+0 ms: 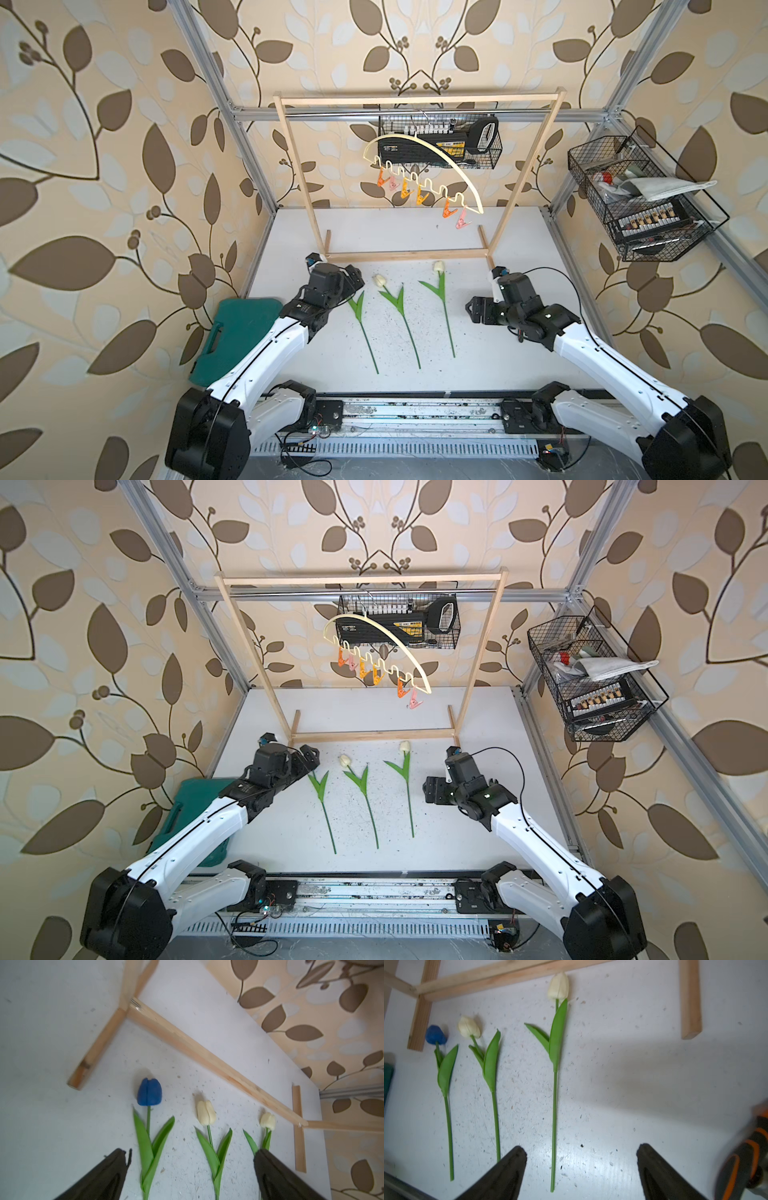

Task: Dry the flowers on a clothes hanger
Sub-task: Pick up the flower at the center of the board.

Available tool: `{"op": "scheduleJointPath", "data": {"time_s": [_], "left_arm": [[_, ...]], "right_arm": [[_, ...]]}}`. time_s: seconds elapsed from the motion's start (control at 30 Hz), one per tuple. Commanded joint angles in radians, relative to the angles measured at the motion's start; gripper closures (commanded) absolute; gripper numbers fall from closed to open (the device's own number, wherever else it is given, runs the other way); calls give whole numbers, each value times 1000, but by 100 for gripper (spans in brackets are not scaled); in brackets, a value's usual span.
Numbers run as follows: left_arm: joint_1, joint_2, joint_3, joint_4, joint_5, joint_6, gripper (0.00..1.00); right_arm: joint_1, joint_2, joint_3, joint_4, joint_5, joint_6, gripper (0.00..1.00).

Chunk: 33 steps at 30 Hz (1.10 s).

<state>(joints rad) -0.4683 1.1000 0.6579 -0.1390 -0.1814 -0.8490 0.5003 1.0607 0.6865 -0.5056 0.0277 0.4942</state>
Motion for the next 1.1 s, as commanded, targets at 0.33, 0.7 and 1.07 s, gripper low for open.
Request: {"op": "scheduleJointPath", "data": {"time_s": [0.33, 0.7, 1.07], "left_arm": [[-208, 87, 1, 97, -302, 192, 1], [-182, -81, -120, 156, -245, 104, 1], [-83, 4, -123, 245, 57, 74, 1]], "right_arm": [[237, 471, 211, -47, 261, 128, 53], [265, 674, 370, -111, 358, 194, 61], [264, 696, 346, -26, 277, 173, 72]]}}
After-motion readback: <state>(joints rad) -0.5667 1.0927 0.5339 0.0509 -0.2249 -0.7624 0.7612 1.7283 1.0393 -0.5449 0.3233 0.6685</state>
